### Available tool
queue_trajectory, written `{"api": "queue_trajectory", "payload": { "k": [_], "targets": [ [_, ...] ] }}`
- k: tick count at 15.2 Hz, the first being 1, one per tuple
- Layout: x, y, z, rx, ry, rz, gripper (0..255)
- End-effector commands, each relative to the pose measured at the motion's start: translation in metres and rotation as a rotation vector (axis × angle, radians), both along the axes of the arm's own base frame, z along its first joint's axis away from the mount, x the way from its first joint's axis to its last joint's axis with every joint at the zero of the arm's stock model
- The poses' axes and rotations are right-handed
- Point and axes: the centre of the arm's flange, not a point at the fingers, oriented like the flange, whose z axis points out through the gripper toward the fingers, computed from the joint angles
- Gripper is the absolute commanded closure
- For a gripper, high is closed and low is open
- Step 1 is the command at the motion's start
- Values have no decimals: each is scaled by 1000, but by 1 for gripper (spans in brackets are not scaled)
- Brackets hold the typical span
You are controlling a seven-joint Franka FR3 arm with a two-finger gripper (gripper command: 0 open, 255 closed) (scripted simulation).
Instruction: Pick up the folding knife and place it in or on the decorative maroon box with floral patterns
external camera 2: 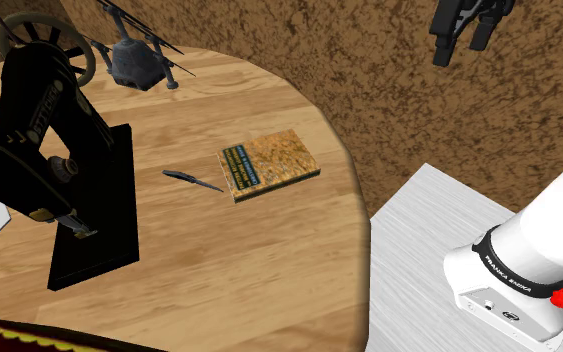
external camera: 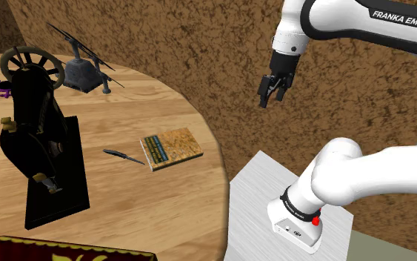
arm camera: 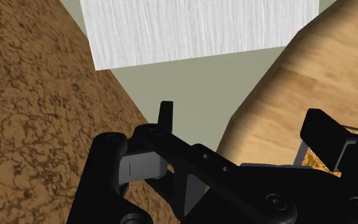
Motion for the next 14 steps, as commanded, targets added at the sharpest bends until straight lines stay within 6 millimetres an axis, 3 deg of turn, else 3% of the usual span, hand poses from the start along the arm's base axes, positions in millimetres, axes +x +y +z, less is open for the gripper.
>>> {"api": "queue_trajectory", "payload": {
  "k": [1, 14],
  "targets": [
    [0, 0, 0, 0, 0, 0, 0],
    [93, 113, -71, 15, -99, 215, 0]
  ]
}}
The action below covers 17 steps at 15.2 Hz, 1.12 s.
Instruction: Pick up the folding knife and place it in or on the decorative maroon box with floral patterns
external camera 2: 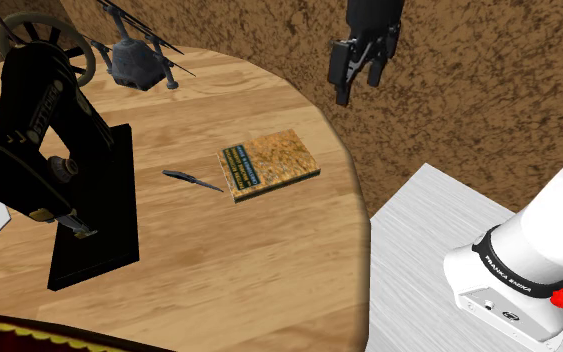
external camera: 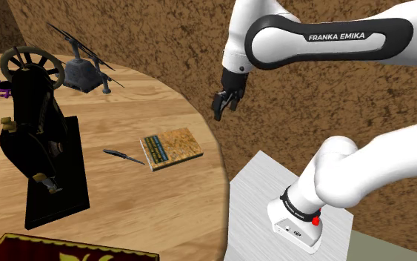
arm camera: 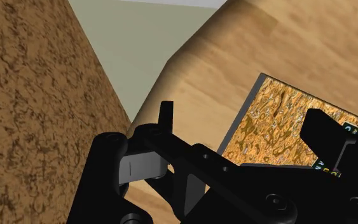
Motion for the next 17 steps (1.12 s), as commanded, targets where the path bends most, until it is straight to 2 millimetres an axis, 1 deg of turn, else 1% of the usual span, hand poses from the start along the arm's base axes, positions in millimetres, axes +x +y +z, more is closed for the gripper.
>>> {"api": "queue_trajectory", "payload": {
  "k": [1, 9, 17],
  "targets": [
    [15, 18, -11, 3, -17, 34, 0],
    [61, 98, -49, 12, -78, 166, 0],
    [99, 183, -84, 21, -139, 298, 0]
  ]
}}
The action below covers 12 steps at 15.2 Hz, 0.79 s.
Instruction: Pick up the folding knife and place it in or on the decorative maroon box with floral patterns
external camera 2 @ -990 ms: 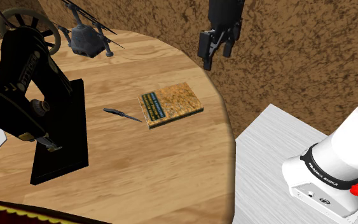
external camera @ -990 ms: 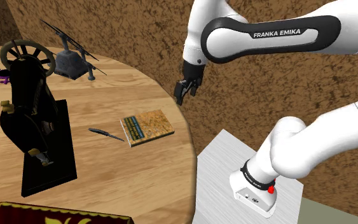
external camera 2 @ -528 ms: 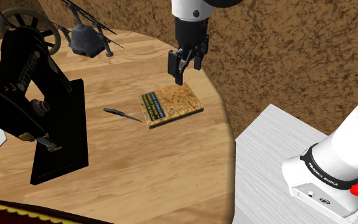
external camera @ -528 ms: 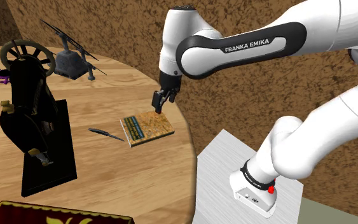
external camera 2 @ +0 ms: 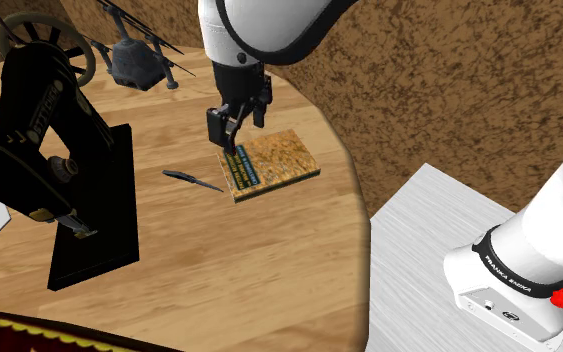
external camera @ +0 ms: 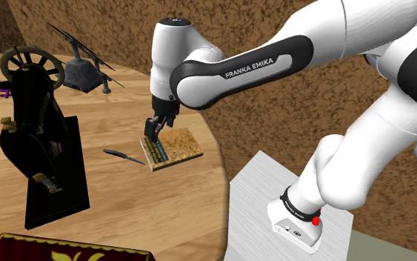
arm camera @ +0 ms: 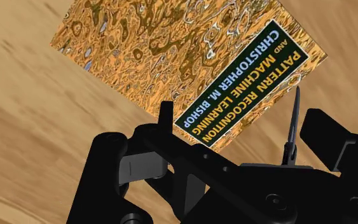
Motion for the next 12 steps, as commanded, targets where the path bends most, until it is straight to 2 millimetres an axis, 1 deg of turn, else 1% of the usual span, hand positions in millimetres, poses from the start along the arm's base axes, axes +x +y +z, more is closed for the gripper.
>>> {"api": "queue_trajectory", "payload": {
  "k": [1, 8, 9, 12],
  "targets": [
    [9, 22, -12, 3, -16, 34, 0],
    [33, 101, -40, 11, -70, 150, 0],
    [34, 106, -41, 12, -73, 156, 0],
    [36, 107, -57, 12, -73, 156, 0]
  ]
}}
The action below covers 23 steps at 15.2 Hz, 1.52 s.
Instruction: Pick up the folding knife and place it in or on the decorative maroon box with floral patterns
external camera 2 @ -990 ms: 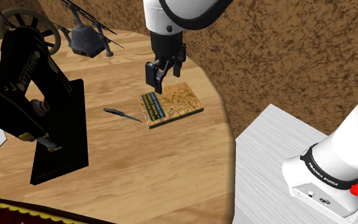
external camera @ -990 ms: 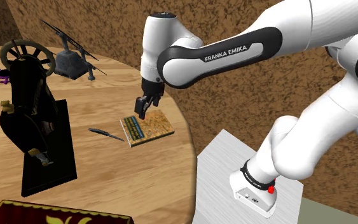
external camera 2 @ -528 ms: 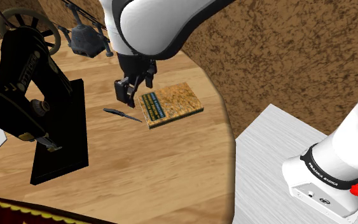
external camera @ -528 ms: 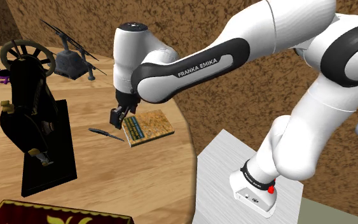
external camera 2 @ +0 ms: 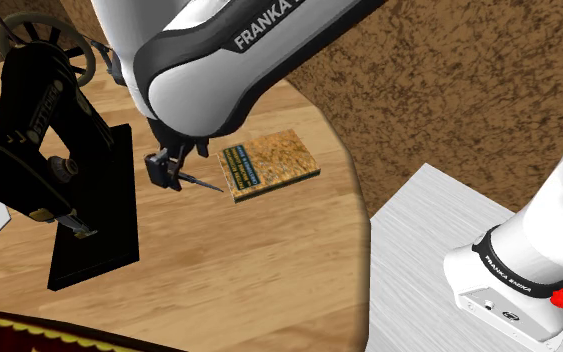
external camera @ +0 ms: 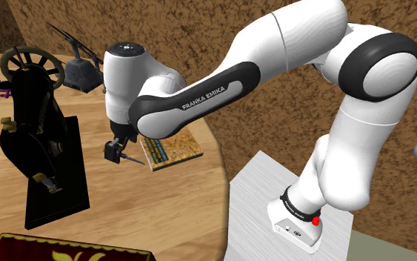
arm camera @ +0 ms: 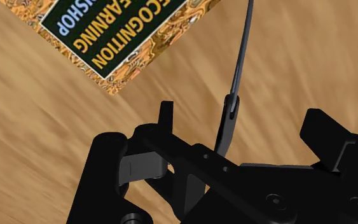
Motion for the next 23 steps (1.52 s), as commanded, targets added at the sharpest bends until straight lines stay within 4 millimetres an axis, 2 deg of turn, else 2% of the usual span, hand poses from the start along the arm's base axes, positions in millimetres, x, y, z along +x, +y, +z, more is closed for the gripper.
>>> {"api": "queue_trajectory", "payload": {
  "k": [1, 4, 12, 13, 21, 23],
  "targets": [
    [1, 2, -11, 0, -1, 2, 0],
    [3, 3, -30, 0, -1, 2, 0],
    [3, 3, -30, 0, -1, 2, 0],
    [3, 3, -30, 0, -1, 2, 255],
    [1, 3, -31, 0, -1, 2, 255],
    [3, 3, -24, 0, -1, 2, 255]
  ]
}}
